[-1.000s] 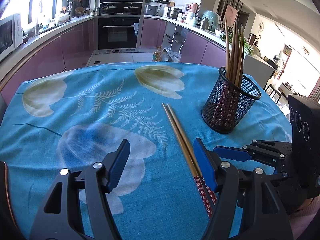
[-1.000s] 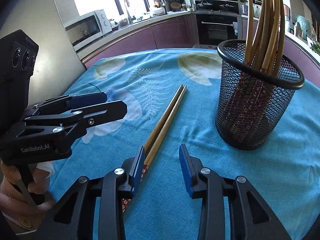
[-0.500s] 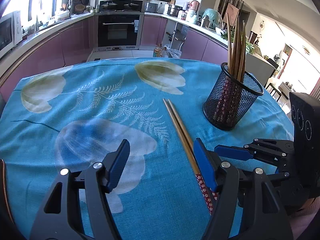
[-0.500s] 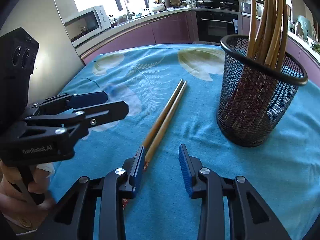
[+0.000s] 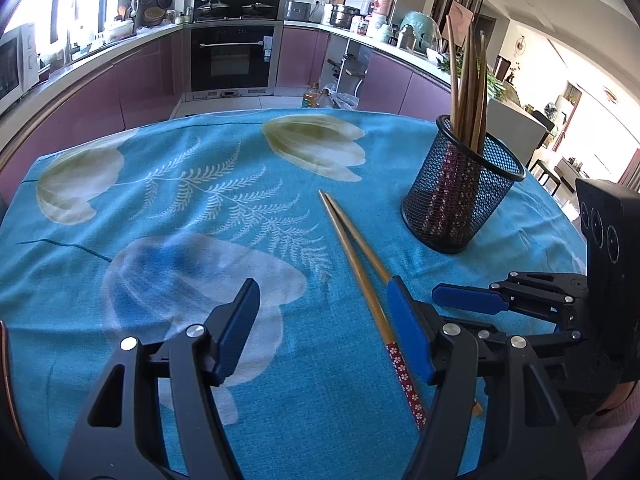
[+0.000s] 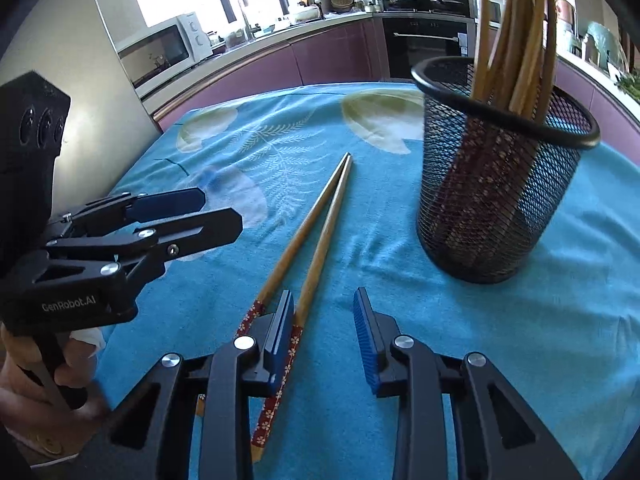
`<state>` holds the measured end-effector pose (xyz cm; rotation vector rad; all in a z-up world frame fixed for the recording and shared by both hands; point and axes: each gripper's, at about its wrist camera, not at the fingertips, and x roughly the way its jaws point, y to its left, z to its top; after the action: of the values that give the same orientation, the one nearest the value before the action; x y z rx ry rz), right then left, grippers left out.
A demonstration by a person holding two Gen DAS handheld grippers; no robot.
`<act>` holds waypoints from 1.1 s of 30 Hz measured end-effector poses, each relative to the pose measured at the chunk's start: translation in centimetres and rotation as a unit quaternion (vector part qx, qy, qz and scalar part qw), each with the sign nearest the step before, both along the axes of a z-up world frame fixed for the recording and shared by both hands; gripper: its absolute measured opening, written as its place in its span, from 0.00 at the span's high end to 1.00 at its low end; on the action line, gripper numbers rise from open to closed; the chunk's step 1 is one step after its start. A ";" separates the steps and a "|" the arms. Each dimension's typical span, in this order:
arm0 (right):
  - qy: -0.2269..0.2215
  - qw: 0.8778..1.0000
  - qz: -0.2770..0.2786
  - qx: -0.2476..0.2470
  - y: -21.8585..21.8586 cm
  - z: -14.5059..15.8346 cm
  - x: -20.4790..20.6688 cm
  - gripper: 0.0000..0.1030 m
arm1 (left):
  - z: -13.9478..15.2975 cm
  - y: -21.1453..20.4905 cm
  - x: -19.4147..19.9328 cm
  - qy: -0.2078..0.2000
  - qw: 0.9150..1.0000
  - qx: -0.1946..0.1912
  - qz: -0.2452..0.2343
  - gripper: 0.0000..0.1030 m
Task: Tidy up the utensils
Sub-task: 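Grasp a chopstick with the left tool while the right tool grasps the other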
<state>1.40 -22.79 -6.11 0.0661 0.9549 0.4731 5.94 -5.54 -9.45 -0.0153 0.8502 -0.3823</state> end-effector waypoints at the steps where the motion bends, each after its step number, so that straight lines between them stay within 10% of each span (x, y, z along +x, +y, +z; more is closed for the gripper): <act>1: 0.000 1.000 -0.002 0.000 -0.1 0.0 0.1 0.75 | -0.1 -0.3 0.0 0.001 1.000 0.005 -0.003 0.38; 17: 0.009 1.000 -0.012 0.011 -1.1 0.0 0.5 0.79 | -2.4 -3.9 -0.1 0.030 0.996 0.059 -0.060 0.81; 33: -0.010 1.000 -0.007 -0.015 1.0 -0.2 3.0 0.79 | -2.2 -2.9 1.1 0.038 0.997 0.045 -0.044 0.71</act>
<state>4.39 -21.75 -6.34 0.0403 0.9420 0.4459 7.00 -8.44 -11.69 0.0916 0.9457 -0.4278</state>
